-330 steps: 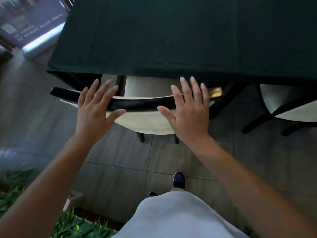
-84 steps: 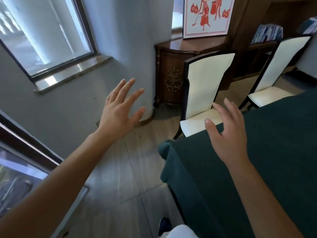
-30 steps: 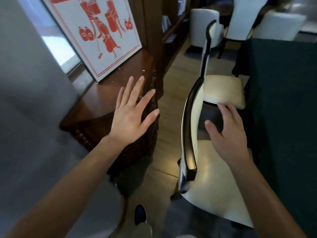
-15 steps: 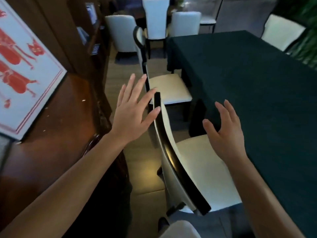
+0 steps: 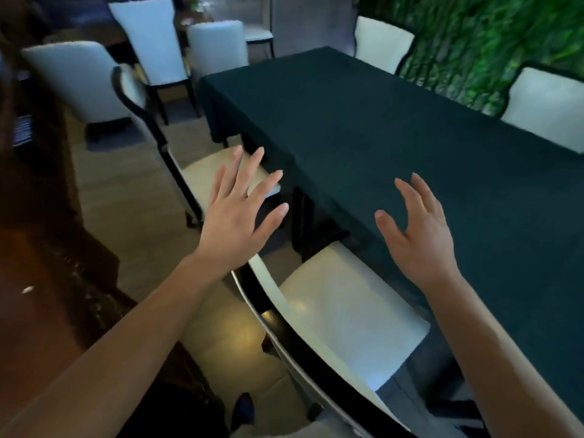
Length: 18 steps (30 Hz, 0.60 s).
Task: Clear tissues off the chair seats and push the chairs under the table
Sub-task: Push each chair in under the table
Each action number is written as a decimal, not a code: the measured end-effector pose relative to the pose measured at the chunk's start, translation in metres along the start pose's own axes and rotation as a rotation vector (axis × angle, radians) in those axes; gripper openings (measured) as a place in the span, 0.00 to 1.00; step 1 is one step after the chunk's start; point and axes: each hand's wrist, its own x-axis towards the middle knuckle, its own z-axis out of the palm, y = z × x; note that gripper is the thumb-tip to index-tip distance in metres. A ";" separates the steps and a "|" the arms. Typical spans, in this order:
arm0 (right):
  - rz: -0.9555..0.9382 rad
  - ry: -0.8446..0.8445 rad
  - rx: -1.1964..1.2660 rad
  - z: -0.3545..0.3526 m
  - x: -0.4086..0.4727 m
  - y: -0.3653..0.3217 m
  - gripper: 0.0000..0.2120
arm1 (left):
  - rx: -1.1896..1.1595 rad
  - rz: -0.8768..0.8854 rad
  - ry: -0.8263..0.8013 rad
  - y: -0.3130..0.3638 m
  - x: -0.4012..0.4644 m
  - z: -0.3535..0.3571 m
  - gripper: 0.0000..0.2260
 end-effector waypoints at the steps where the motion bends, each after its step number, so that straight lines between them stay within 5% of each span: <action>1: 0.020 0.019 -0.027 0.001 -0.001 -0.002 0.30 | -0.024 0.033 -0.004 -0.008 0.008 0.006 0.24; 9: 0.196 0.148 -0.153 0.006 -0.041 -0.036 0.30 | -0.233 0.226 -0.109 -0.037 0.043 0.028 0.24; 18: 0.371 0.249 -0.199 0.001 -0.121 -0.037 0.30 | -0.392 0.390 -0.165 0.014 0.044 0.056 0.23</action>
